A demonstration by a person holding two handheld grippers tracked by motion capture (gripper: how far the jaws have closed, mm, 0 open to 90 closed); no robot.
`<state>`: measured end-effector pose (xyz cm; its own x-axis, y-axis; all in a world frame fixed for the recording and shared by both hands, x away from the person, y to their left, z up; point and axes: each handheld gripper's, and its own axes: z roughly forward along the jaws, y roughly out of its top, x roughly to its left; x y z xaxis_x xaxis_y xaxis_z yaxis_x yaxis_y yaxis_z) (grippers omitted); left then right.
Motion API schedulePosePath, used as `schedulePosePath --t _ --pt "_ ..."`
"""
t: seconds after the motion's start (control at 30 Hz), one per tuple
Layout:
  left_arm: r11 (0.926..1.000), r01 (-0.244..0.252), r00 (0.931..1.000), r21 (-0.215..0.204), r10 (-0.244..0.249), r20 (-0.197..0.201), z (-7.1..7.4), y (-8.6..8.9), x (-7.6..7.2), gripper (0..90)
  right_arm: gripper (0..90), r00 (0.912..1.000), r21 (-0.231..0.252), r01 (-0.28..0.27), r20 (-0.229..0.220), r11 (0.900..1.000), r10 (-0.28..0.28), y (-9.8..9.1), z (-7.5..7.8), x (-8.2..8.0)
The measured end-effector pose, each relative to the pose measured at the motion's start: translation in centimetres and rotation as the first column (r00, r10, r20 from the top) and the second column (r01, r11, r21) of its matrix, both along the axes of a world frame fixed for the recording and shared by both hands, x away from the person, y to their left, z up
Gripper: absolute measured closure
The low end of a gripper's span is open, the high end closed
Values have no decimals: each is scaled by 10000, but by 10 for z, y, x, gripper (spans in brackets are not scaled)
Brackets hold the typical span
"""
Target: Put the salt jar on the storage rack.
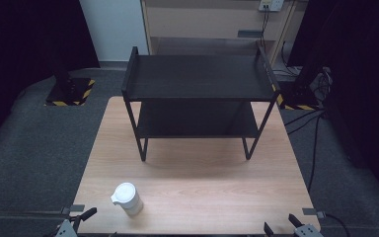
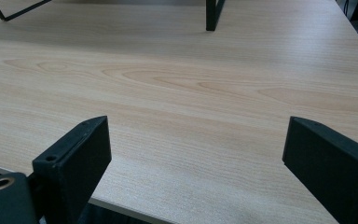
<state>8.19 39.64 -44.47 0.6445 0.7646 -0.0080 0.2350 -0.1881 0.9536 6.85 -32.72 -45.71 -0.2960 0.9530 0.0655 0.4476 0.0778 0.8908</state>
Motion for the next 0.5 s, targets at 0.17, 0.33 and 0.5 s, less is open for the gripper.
schedulePosePath --t 0.17,0.33,0.5 --pt "9991 -425 9983 -76 422 -407 -2 -13 8 8 78 10000 -28 -61 43 10000 61 2 0 -1" --pt "9963 -807 9954 307 822 -483 -5 -30 25 8 78 9999 -25 -123 -21 9999 123 1 0 1" --pt "9953 -669 9961 705 707 -528 -8 -39 41 8 78 9999 -38 -137 -14 9999 137 0 0 1"
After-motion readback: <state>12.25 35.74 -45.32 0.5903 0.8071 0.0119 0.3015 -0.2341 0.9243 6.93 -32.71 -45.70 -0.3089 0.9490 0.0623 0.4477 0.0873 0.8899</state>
